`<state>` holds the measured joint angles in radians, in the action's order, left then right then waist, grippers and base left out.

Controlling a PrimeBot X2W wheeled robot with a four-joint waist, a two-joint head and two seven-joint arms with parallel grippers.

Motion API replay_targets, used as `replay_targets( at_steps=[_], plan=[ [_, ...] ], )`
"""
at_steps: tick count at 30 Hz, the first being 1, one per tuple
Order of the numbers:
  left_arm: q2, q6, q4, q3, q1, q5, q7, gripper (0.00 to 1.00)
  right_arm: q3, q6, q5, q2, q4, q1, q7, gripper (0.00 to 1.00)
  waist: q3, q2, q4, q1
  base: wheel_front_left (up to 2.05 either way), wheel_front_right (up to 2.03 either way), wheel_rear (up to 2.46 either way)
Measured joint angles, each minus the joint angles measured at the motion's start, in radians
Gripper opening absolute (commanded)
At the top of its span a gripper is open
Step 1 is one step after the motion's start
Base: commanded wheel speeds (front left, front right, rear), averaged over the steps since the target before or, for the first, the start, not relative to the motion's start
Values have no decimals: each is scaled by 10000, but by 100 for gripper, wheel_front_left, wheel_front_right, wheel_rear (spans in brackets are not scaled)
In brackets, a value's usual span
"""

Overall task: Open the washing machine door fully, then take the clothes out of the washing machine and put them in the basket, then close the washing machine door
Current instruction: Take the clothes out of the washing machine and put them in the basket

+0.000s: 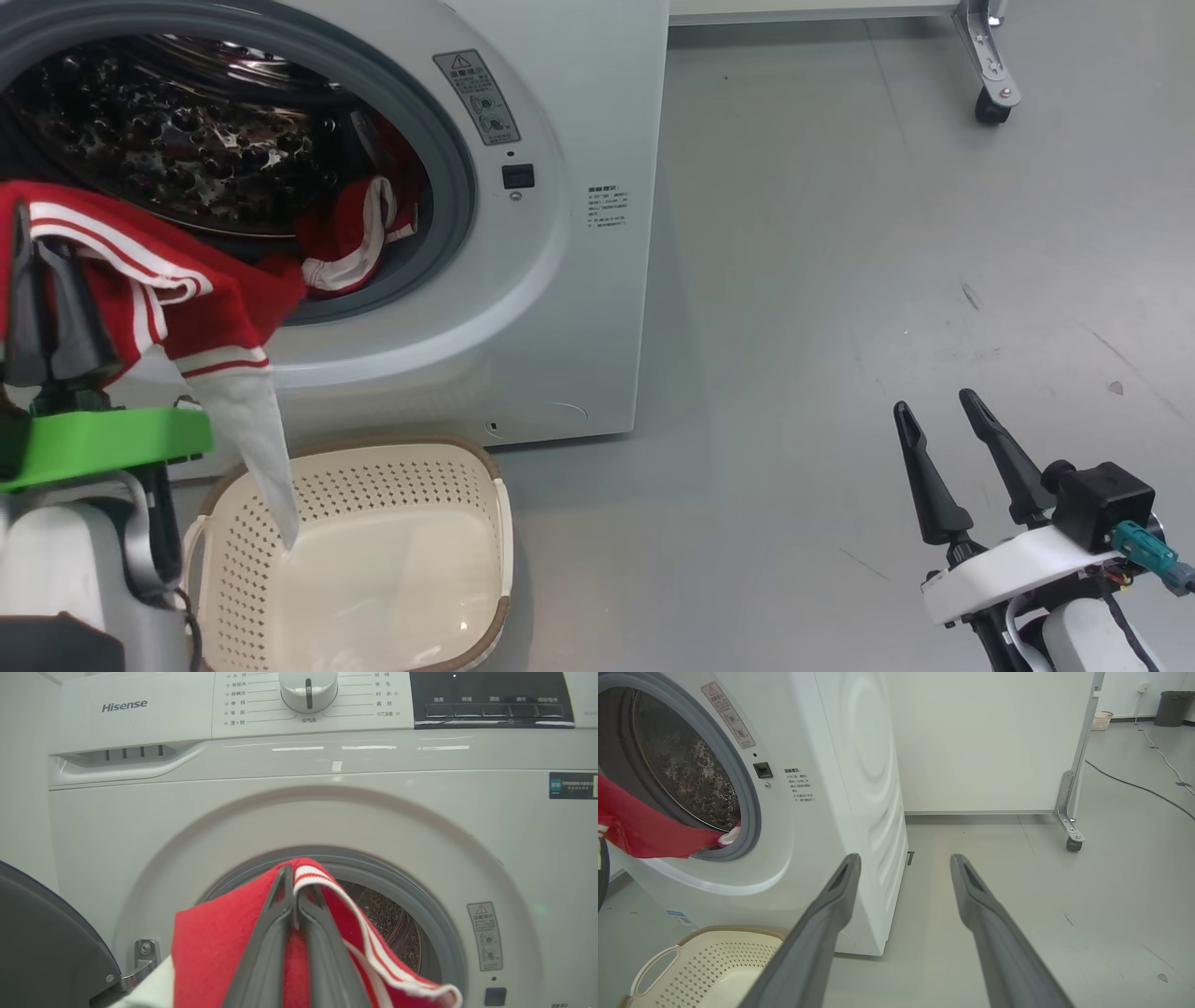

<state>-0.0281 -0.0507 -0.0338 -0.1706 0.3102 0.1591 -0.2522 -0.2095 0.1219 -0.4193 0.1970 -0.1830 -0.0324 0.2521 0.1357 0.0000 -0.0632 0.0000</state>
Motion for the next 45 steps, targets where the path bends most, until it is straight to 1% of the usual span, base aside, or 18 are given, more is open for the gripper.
replay_targets(
  at_steps=[5, 10, 14, 20, 23, 27, 32, 35, 41, 45],
  plan=[
    [2, 0, -451, 272, -623, 65, 0, 0, -15, 0, 8, -2, 19, 3, 0, 100, 60, 0, -42, 0, 0, 0, 0],
    [4, 13, -1227, 594, -1229, 67, 2, 0, -42, 0, 46, -6, 61, 4, 0, 100, 154, 0, -98, 0, 0, 0, 0],
    [4, 90, -1607, 742, -1405, 67, 46, 0, -90, 0, 73, -6, 134, 1, 0, 100, 319, 0, -162, 0, 0, 0, 0],
    [0, 270, -2194, 865, -1417, 84, 293, 0, -142, 0, 77, 4, 173, -19, 0, 100, 660, 0, -276, 0, 0, 0, 0],
    [0, 291, -2629, 940, -1466, 84, 449, 0, -173, 2, 77, 4, 186, -74, 0, 100, 850, 0, -346, 0, 0, 0, 0],
    [-2, 466, -3097, 940, -1498, 82, 575, 0, -215, 2, 77, 4, 253, -260, 0, 100, 1107, 0, -463, 0, 0, 0, 0],
    [-4, 472, -3448, 1049, -1478, 75, 665, 0, -244, 2, 77, 6, 311, -394, 0, 100, 1397, 0, -601, 0, 0, 0, 0],
    [-6, 558, -3662, 1137, -1434, 48, 679, 0, -236, 0, 71, 0, 347, -471, 0, 100, 1633, 0, -718, 0, 0, 0, 0],
    [-6, 604, -4011, 1402, -889, -234, 826, 0, -228, 2, 50, 0, 366, -590, 0, 100, 2135, 0, -1012, 0, 0, 0, 0],
    [-67, 792, -4330, 1383, -402, -311, 943, 0, -159, 2, -23, -2, 407, -675, 0, 100, 2481, 0, -1223, 0, 0, 0, 0]
  ],
)
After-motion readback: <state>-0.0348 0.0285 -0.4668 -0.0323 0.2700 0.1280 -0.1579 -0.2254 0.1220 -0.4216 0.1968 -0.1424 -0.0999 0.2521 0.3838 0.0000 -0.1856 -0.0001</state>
